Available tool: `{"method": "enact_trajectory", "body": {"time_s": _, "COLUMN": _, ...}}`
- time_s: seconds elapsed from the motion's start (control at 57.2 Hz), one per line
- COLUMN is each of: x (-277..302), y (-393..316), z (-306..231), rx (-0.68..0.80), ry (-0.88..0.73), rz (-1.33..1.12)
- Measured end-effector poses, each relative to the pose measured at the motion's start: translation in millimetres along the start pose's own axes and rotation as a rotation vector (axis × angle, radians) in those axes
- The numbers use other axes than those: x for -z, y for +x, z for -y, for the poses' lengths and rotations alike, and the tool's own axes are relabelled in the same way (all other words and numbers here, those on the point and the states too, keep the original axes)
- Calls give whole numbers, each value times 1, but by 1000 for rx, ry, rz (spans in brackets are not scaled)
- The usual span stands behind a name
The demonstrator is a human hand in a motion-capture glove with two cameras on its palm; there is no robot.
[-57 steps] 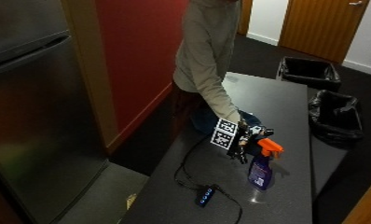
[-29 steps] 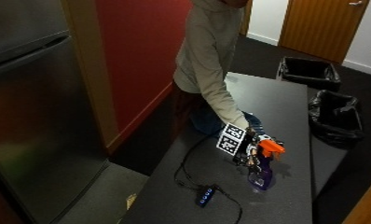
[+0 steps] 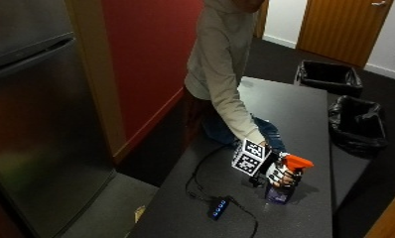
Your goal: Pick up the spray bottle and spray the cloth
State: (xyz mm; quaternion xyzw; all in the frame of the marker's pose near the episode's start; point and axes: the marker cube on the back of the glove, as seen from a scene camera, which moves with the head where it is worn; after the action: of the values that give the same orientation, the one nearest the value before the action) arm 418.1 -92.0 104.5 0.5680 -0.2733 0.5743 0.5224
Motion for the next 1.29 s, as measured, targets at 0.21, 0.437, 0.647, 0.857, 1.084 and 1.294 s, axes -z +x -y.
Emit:
{"method": "enact_trajectory", "body": {"time_s": 0.21, "x": -17, "y": -25, "z": 9, "rx": 169, "ry": -203, "rz": -162}}
{"method": "enact_trajectory", "body": {"time_s": 0.437, "x": -10, "y": -86, "z": -25, "rx": 562, "ry": -512, "rz": -399}}
{"method": "enact_trajectory", "body": {"time_s": 0.647, "x": 22, "y": -167, "z": -72, "rx": 940, "ry": -754, "rz": -629}}
{"method": "enact_trajectory", "body": {"time_s": 0.857, "x": 58, "y": -217, "z": -130, "rx": 1284, "ry": -891, "rz": -898}}
{"method": "enact_trajectory", "body": {"time_s": 1.084, "x": 99, "y": -244, "z": -186, "rx": 1580, "ry": -877, "rz": -1002}}
{"method": "enact_trajectory", "body": {"time_s": 1.294, "x": 118, "y": -232, "z": -211, "rx": 1529, "ry": -720, "rz": -1156}}
